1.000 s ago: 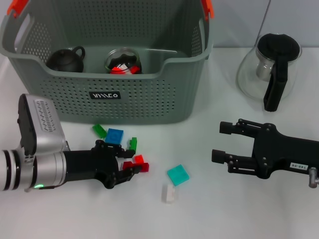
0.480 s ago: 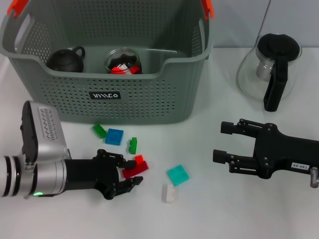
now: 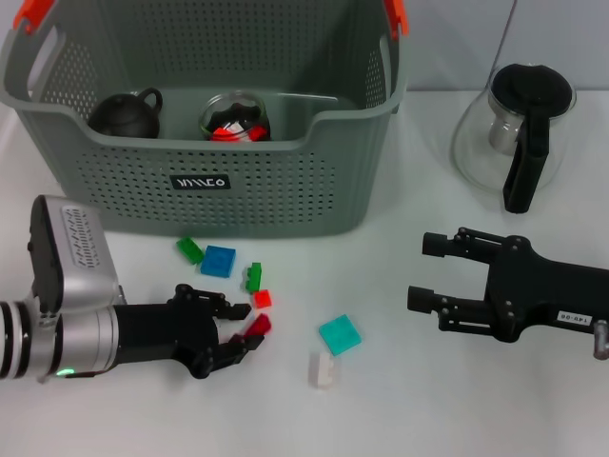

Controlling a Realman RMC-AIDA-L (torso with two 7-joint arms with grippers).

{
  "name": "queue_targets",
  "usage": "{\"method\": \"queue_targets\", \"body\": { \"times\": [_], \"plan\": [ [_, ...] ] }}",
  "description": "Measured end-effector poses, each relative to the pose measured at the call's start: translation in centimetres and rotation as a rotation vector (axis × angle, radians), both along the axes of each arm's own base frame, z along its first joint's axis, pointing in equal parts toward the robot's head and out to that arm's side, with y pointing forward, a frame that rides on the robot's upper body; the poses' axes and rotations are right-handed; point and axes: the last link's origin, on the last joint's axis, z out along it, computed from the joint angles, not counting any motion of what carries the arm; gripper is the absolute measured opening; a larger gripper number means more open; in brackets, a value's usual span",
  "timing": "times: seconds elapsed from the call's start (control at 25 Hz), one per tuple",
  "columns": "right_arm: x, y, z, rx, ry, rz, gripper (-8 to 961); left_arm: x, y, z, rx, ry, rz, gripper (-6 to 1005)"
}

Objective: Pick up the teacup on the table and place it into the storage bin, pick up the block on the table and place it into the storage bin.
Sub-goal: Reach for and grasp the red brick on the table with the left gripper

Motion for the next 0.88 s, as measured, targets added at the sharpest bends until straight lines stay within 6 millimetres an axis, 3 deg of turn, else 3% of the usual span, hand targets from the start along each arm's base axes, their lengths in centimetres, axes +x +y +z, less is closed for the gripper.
{"method": "queue_targets", "body": {
  "times": [0.88],
  "plan": [
    [-0.1, 0.1, 0.0, 0.001, -0.001, 0.003, 821, -1.1, -0.9, 1.4, 0.033, -0.03, 0.035, 348]
  ]
}}
